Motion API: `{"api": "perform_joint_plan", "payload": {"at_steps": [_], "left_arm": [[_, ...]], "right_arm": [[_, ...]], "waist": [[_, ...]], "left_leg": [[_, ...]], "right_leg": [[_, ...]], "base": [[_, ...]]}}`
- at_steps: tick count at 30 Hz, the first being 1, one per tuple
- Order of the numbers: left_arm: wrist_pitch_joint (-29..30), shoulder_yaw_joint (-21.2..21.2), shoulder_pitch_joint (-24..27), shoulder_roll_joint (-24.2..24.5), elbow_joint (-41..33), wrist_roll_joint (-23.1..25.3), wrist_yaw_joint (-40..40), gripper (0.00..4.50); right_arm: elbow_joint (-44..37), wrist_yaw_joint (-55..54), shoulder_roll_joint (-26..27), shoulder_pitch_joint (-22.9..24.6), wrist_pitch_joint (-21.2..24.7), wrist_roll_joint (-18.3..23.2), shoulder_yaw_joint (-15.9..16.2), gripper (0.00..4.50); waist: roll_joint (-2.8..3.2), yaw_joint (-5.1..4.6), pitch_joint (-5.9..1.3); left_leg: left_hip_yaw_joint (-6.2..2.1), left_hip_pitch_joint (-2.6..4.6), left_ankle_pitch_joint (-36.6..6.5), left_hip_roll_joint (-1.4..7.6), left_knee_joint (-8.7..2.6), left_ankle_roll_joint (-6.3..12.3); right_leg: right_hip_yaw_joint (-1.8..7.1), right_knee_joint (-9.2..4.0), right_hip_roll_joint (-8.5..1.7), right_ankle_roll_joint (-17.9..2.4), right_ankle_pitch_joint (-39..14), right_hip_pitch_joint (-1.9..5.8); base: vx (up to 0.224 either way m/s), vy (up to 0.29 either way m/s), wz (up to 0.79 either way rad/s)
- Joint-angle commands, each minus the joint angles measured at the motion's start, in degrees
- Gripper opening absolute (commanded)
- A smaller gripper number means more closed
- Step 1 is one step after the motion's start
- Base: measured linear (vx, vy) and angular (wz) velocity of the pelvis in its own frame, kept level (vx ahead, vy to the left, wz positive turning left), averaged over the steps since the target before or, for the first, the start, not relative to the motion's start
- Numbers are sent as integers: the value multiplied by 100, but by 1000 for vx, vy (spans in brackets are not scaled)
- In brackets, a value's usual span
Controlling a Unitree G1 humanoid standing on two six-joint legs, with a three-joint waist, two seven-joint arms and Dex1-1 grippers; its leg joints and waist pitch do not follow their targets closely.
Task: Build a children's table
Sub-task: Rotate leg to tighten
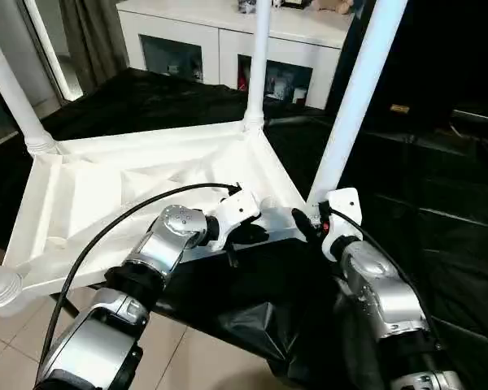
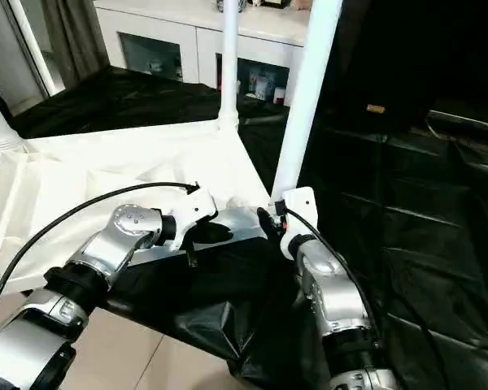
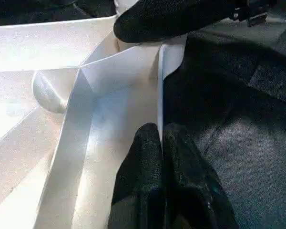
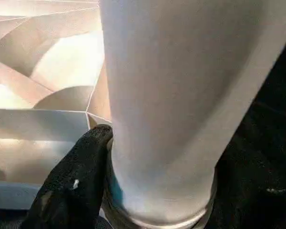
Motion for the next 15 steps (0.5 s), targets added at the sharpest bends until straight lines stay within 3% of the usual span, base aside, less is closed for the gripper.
{"api": "perform_joint_plan", "payload": {"at_steps": [1,5,10,11,15], "left_arm": [[101,-92,22,144,260,277,156,0],[-41,-121,73,350,149,235,-261,0],[-235,-179,176,573,-40,101,-827,0],[-380,-211,300,771,-281,-67,-1344,0],[-494,-281,479,1045,-669,-301,-2068,0]], "right_arm": [[-136,514,-40,77,-42,106,328,342],[-447,1391,-633,97,-61,173,525,389],[-723,2179,-1138,176,-20,324,583,389],[-856,2762,-1502,237,0,426,631,389],[-949,3313,-1866,292,-28,472,734,389]], "waist": [[34,-8,-286],[39,-36,-281],[34,-102,-277],[12,-100,-280],[10,-111,-288]], "left_leg": [[1,-59,-858,76,-425,105],[-1,-89,-818,68,-418,169],[3,-90,-810,78,-404,281],[-11,-85,-840,92,-409,299],[9,-90,-728,109,-395,389]], "right_leg": [[249,-443,-374,-1027,-1014,302],[244,-437,-370,-1064,-921,337],[241,-443,-369,-1167,-959,327],[236,-438,-377,-1195,-1029,346],[248,-399,-368,-1331,-694,325]], "base": [[0,0,0],[0,0,0],[0,0,0],[0,0,0],[0,0,0]]}}
